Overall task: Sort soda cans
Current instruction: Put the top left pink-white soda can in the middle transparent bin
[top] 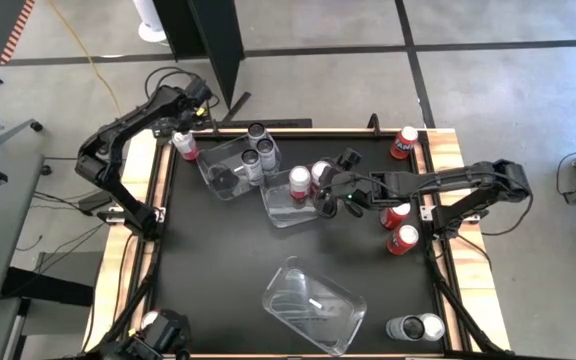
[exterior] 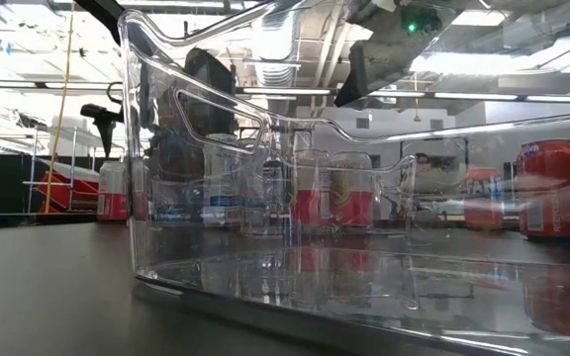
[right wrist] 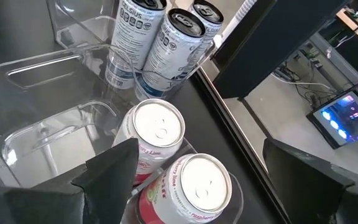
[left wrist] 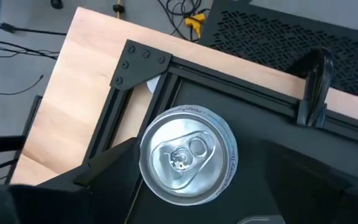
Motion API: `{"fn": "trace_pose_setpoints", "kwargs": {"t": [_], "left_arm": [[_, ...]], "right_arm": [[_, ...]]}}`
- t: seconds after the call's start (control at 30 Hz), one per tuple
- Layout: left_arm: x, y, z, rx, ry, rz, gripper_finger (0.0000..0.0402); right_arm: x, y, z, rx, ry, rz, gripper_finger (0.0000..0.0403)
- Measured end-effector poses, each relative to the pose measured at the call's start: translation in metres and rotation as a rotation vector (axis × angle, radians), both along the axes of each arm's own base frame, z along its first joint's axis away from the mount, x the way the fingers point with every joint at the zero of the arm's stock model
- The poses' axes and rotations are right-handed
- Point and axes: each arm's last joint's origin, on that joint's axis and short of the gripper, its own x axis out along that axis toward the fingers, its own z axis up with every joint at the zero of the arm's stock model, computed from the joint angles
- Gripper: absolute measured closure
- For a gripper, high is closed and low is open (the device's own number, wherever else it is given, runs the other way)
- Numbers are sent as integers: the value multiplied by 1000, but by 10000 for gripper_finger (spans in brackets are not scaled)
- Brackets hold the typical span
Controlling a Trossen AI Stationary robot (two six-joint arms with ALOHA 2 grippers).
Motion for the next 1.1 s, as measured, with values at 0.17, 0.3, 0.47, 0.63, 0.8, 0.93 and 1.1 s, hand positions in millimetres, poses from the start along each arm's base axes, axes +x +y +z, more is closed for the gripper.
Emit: {"fn": "trace_pose_setpoints", "kwargs": {"t": [0.17,0.3,0.47,0.63,0.8,0.93,1.1], "left_arm": [[-1,-1,-4,4,2,22,59],[0,0,-5,8,3,30,51],[2,4,-15,-23,32,33,49],[5,11,-30,-78,49,40,49],[6,17,-43,-124,71,44,49],[6,19,-45,-130,76,35,48],[6,20,-46,-134,69,28,48]], "right_arm": [[0,0,0,6,1,8,42],[-1,0,-4,-3,15,19,42],[0,0,-4,-4,13,19,42],[0,0,-4,-3,12,19,42],[0,0,-4,1,10,25,42],[0,0,-3,3,1,27,42],[1,0,-3,3,-5,28,42]]}}
